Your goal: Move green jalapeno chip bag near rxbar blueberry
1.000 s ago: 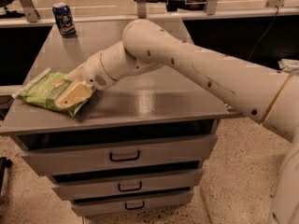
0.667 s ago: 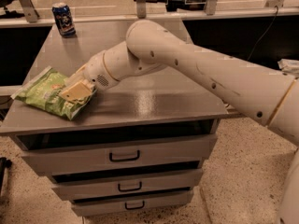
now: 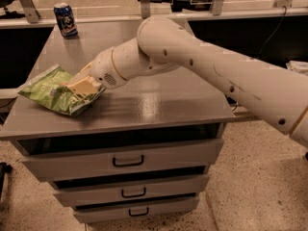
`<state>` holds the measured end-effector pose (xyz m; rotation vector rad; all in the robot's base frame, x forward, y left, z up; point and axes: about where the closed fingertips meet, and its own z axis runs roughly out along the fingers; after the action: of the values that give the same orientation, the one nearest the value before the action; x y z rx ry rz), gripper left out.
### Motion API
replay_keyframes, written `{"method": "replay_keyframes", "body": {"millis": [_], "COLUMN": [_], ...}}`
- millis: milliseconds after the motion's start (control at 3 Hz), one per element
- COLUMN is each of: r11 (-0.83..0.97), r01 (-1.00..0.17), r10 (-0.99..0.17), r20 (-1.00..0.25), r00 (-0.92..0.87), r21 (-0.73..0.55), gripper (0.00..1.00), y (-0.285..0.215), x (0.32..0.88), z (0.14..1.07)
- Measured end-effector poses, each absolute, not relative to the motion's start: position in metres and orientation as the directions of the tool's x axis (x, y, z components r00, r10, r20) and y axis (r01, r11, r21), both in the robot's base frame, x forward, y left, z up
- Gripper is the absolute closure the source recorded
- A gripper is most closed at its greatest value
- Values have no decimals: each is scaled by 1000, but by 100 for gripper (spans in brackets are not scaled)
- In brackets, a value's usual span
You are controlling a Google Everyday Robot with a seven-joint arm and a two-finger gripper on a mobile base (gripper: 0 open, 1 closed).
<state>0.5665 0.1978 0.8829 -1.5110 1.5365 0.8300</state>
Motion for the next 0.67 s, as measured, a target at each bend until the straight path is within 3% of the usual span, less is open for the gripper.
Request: {"method": "replay_keyframes", "body": {"millis": [333, 667], "r11": [82, 140], "r01": [-992, -972], "r10": [-461, -531], "r20": [-886, -843], "r00": [51, 87], "r21": [-99, -188], "gripper": [100, 100], "y": [190, 136], "x": [566, 578], "z": [892, 921]}}
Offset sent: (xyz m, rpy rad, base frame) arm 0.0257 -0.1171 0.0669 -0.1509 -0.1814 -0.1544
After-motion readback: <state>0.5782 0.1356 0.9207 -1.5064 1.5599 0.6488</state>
